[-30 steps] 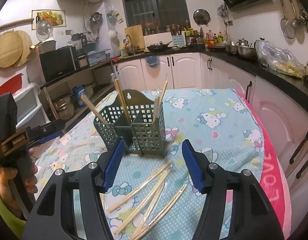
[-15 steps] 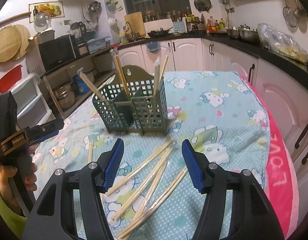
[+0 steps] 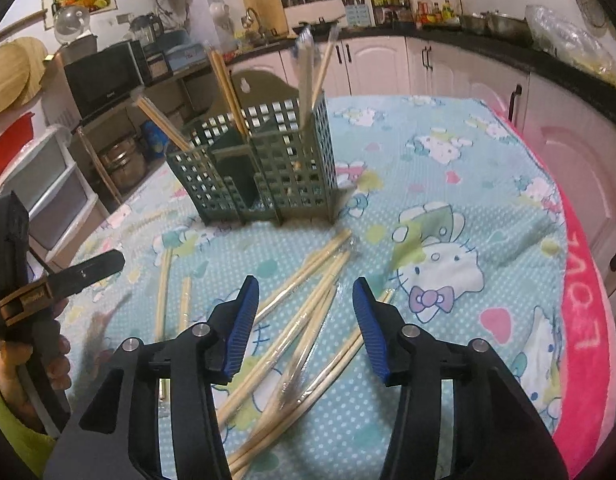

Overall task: Organize utensils
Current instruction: 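Move both open tools back toward the remaining chopsticks, then close the left tool on a wrapped chopstick while the right tool grasps another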

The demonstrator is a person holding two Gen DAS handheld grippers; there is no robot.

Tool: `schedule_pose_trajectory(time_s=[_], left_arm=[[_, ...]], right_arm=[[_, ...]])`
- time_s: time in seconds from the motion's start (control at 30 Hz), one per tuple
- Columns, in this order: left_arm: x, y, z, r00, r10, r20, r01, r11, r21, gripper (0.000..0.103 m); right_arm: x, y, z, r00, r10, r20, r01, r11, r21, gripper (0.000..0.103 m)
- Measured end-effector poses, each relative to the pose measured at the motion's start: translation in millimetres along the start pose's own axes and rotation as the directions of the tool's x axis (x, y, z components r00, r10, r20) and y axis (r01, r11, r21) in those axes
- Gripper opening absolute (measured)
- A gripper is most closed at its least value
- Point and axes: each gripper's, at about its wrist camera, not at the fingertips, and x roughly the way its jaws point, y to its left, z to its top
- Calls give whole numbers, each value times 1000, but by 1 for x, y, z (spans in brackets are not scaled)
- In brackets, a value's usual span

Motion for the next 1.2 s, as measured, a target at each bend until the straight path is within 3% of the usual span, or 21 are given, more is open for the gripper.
schedule_pose_trajectory(time_s=[0.07,0.3,0.5,0.93,1.07,1.2], left_arm=[[6,3,-3,1000,3,-19,-4,1000,-5,75],[30,21,-4,996,-26,-91,19,997,-79,45],[47,32,5,992,-30,-121,14,991,-131,38],[62,40,25,992,-5,-126,-15,988,-152,36],[66,41,29,992,-1,-125,-19,988,-156,36],[72,37,32,992,9,-123,-28,988,-152,36]], right_arm=[[8,-2,1,1000,-5,-19,5,1000,-2,42],[35,-8,6,998,-14,-67,15,1000,2,33],[53,-16,15,995,-10,-95,13,1000,24,30],[91,-40,27,987,15,-161,4,993,118,30],[98,-49,29,987,48,-153,-22,986,163,26],[101,-54,30,987,63,-145,-36,983,180,14]])
